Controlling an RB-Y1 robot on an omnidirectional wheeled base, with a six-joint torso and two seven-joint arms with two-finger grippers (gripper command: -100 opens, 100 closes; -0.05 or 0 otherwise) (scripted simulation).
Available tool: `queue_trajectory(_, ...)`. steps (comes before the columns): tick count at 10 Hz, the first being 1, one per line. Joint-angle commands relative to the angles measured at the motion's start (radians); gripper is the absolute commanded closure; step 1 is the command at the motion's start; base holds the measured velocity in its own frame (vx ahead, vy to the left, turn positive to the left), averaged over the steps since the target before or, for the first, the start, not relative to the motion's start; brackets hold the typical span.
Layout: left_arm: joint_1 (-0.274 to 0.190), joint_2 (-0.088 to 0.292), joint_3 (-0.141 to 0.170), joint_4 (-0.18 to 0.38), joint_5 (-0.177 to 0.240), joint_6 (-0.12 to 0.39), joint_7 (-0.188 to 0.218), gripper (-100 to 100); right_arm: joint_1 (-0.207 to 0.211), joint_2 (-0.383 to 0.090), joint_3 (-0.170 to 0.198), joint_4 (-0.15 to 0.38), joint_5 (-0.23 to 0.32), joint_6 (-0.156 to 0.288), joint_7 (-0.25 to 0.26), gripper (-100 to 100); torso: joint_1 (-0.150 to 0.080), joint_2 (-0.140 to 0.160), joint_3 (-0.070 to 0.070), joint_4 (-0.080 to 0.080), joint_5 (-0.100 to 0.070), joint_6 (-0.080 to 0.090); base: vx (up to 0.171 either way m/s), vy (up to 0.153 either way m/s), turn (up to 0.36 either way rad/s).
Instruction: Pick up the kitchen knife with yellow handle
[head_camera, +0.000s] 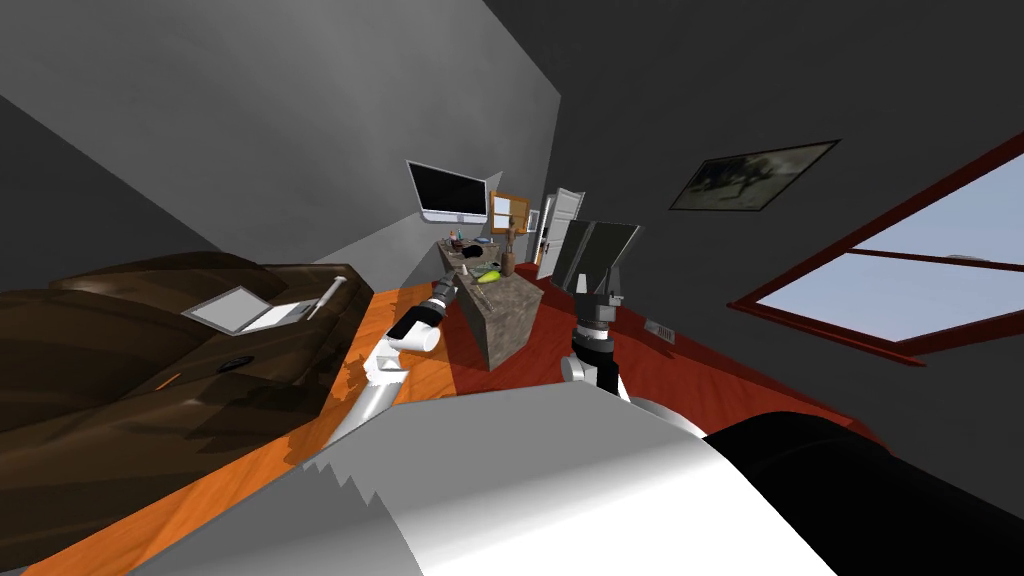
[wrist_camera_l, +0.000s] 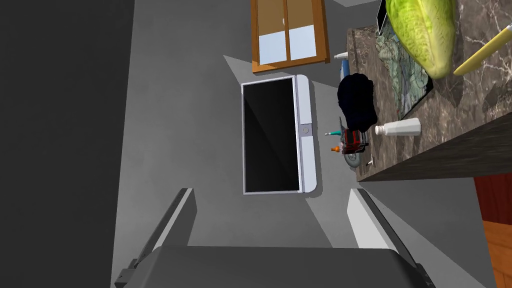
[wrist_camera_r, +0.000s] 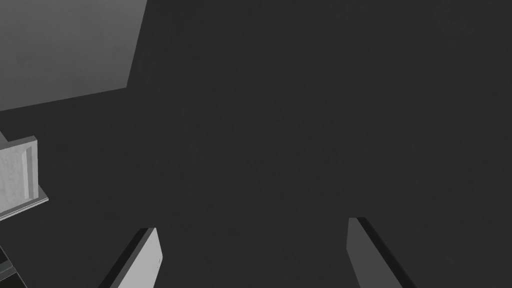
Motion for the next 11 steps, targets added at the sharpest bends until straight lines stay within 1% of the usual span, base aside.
queue_trajectory(1,-0.028,0.004,-0.007,0.029,0.007,0.044,-0.008,-100,0.000,0.000,0.000,0.000,0.000,0.000,0.000,0,0.000,0.000,0.000,0.000,0.000,0.000,0.007,-0.009,0.036)
queue_trajectory(2,-0.070,0.007,-0.019,0.066,0.017,0.079,-0.025,-100,0.000,0.000,0.000,0.000,0.000,0.000,0.000,0,0.000,0.000,0.000,0.000,0.000,0.000,0.010,-0.012,0.068)
queue_trajectory(3,-0.073,0.007,-0.019,0.066,0.017,0.105,-0.025,-100,0.000,0.000,0.000,0.000,0.000,0.000,0.000,0,0.000,0.000,0.000,0.000,0.000,0.000,0.011,-0.011,0.032)
queue_trajectory(4,-0.116,0.011,-0.032,0.105,0.026,0.131,-0.043,-100,0.000,0.000,0.000,0.000,0.000,0.000,0.000,0,0.000,0.000,0.000,0.000,0.000,0.000,0.017,-0.012,0.063)
queue_trajectory(5,-0.116,0.011,-0.032,0.105,0.026,0.162,-0.043,-100,0.000,0.000,0.000,0.000,0.000,0.000,0.000,0,-0.001,-0.001,0.000,0.000,0.000,0.000,0.018,-0.012,0.032)
queue_trajectory(6,-0.116,0.011,-0.032,0.105,0.026,0.168,-0.043,-100,0.000,0.000,0.000,0.000,0.000,0.000,0.000,0,0.000,-0.001,0.000,0.000,0.000,0.000,0.010,-0.005,-0.008)
queue_trajectory(7,-0.160,0.014,-0.044,0.143,0.035,0.204,-0.062,-100,0.000,0.000,0.000,0.000,0.000,0.000,0.000,0,0.000,0.000,0.000,0.000,0.000,0.000,0.016,-0.013,0.061)
queue_trajectory(8,-0.160,0.014,-0.044,0.143,0.035,0.230,-0.062,-100,0.000,0.000,0.000,0.000,0.000,0.000,0.000,0,0.000,-0.001,0.000,0.000,0.000,0.000,0.017,-0.014,0.033)
queue_trajectory(9,-0.202,0.017,-0.057,0.183,0.043,0.256,-0.082,-100,0.000,0.000,0.000,0.000,0.000,0.000,0.000,0,0.000,-0.001,0.000,0.000,0.000,0.000,0.029,-0.017,0.049)
queue_trajectory(10,-0.202,0.017,-0.057,0.183,0.043,0.282,-0.082,-100,0.000,0.000,0.000,0.000,0.000,0.000,0.000,0,-0.001,-0.001,-0.001,0.000,0.000,0.000,0.026,-0.017,0.026)
queue_trajectory(11,-0.202,0.017,-0.057,0.183,0.043,0.295,-0.082,-100,0.000,0.000,0.000,0.000,0.000,0.000,0.000,0,-0.001,-0.001,-0.001,0.000,0.000,0.000,0.011,-0.007,-0.004)
